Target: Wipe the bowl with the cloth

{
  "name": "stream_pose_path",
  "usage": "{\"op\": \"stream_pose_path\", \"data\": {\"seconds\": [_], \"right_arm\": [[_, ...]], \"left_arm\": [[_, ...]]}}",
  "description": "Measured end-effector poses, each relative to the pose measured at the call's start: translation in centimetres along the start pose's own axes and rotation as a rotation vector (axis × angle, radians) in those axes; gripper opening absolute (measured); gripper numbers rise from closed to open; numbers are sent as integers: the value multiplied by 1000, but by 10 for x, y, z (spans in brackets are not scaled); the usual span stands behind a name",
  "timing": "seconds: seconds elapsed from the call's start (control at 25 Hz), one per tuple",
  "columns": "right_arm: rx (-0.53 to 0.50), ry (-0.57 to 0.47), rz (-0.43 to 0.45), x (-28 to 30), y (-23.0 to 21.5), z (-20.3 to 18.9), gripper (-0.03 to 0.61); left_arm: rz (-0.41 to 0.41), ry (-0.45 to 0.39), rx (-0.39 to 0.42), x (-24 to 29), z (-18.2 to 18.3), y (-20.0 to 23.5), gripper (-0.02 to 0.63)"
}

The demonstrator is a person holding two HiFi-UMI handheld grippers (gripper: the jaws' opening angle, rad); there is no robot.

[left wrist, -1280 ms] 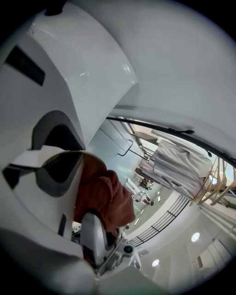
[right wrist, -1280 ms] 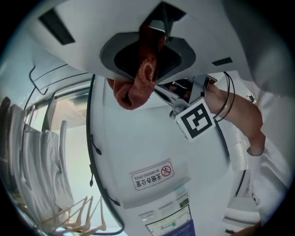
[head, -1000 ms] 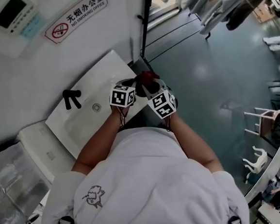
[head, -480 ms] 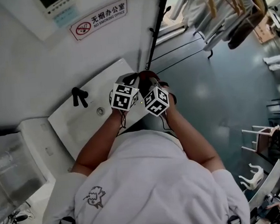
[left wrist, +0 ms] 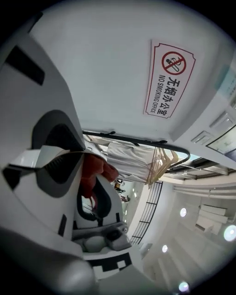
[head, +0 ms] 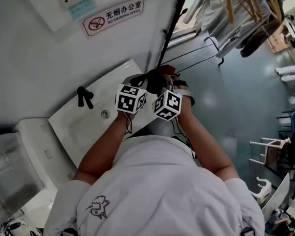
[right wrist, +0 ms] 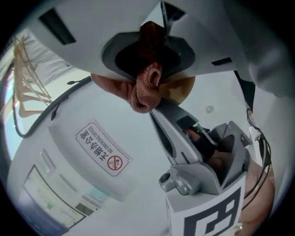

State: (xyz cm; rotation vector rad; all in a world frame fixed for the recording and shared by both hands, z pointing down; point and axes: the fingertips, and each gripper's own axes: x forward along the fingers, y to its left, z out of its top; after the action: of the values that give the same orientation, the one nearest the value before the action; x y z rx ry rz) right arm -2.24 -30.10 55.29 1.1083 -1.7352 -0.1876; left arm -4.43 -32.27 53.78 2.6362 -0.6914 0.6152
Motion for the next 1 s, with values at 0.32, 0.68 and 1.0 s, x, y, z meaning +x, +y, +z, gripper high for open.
{"op": "stream_pose_path", "data": {"seconds": [0.32,0.68,1.0], "right_arm": [[-95,-100,220,1,60,32,78],[-62,-1,53,-4,0,5,78],[-118,-95,234,-7,49,33,78]], "left_arm": [[46,-91,28,-15,20,18,35],[21,-52,-35,-16,4,18,31],[0,-81,39,-21,22,-1,34]]}}
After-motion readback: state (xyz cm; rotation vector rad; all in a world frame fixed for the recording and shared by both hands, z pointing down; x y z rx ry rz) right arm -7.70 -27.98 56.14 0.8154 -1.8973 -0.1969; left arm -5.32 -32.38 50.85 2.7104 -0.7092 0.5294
